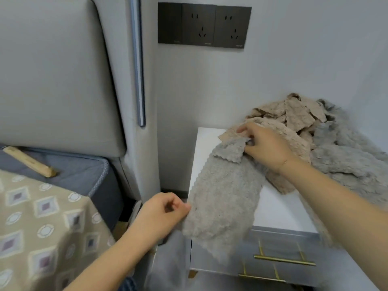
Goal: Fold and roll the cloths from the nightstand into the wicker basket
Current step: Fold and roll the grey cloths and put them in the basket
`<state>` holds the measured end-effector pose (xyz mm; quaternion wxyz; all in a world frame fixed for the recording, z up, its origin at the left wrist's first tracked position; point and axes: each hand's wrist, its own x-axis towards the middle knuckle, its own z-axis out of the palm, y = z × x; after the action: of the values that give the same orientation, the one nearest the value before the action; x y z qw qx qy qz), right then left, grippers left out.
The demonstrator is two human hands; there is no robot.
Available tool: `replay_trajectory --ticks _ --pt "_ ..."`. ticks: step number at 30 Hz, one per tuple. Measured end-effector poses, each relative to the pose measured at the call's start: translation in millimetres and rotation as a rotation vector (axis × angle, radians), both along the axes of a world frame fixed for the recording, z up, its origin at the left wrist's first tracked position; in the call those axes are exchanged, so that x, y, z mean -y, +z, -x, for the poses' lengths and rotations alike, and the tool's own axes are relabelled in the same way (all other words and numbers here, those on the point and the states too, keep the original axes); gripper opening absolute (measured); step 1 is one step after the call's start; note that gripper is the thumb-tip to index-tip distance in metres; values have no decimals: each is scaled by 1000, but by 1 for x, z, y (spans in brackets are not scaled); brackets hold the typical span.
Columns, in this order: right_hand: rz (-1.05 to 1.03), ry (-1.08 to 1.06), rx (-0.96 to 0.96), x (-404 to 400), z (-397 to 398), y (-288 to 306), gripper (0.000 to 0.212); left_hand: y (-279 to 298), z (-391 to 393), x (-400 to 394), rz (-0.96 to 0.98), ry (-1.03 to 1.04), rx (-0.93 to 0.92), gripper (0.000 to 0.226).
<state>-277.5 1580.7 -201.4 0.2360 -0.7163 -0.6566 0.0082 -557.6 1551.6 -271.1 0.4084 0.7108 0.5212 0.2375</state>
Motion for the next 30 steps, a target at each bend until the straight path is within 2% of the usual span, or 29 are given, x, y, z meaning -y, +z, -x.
replay_trajectory --ticks 3,8,10,12,15,17,20,25,30 --pt "71 23 30 -45 2 0 31 2 1 5 -55 -40 -150 34" --pt "232 5 24 -86 5 -15 35 0 -9 11 138 -130 -119 27" --pt "240 6 110 -91 7 -23 39 -1 -12 12 144 -107 -130 29" --pt "156 49 188 -84 10 -27 37 -2 -12 11 147 -49 -135 35" --pt "48 200 182 -57 22 -34 31 -3 -11 10 174 -11 -74 38" --pt "183 292 190 -38 35 -46 42 -4 -11 11 169 -29 -65 35" --pt "452 270 221 -28 43 -69 60 -7 -11 10 156 -34 -61 25" --pt "434 223 231 -48 44 -81 58 -4 -6 -1 177 11 14 18" --pt "381 293 201 -35 36 -69 59 10 -3 -2 100 -126 -149 21"
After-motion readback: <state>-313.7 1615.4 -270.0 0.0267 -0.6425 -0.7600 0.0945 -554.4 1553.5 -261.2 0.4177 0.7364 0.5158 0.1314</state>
